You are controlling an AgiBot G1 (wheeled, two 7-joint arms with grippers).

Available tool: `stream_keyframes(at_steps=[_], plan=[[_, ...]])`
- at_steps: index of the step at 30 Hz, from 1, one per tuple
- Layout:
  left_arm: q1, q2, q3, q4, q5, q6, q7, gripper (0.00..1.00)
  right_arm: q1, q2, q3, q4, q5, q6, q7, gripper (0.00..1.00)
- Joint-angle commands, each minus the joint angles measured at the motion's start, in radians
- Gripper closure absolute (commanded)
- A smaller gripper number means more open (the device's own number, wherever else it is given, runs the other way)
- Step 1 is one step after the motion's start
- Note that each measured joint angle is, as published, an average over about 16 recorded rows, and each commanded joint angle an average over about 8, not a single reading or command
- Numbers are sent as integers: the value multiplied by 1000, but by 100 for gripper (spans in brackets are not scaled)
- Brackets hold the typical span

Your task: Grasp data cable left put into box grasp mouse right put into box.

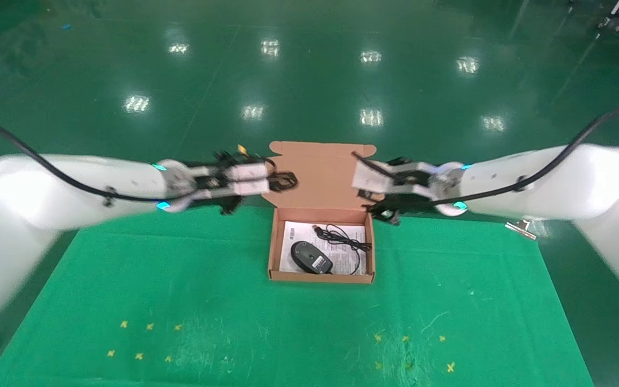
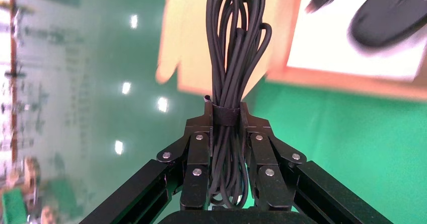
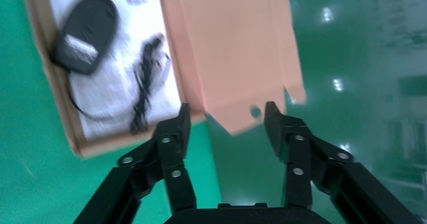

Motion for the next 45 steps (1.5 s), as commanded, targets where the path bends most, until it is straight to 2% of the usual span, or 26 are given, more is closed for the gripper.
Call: stream_keyframes(at_steps=[1,8,18,19,26,27,37,45], plan=[[12,47,0,53,-21,-37,44,100,11,31,-1,16,-12,-5,15,0],[48,100,48,114,-151,-107,163,100,20,123,-9,122,-62,-22,100,0],[61,106,204,76,-320,-173,190,100,8,220,-15,279,-124,-38,228,0],[59,106,219,73,-333,-179,188,94,7,224,-15,289,-130,-39,238,0],[51,110,279,63,-391,-206,178,7,4,238,-19,326,-157,-40,274,0],[51,110,281,63,-394,-208,177,0,3,239,-19,328,-158,-40,275,0],[50,107,276,62,-387,-205,180,0,3,236,-20,323,-156,-41,272,0],[20,71,256,37,-408,-212,156,0,28,238,-14,331,-174,-31,266,0]])
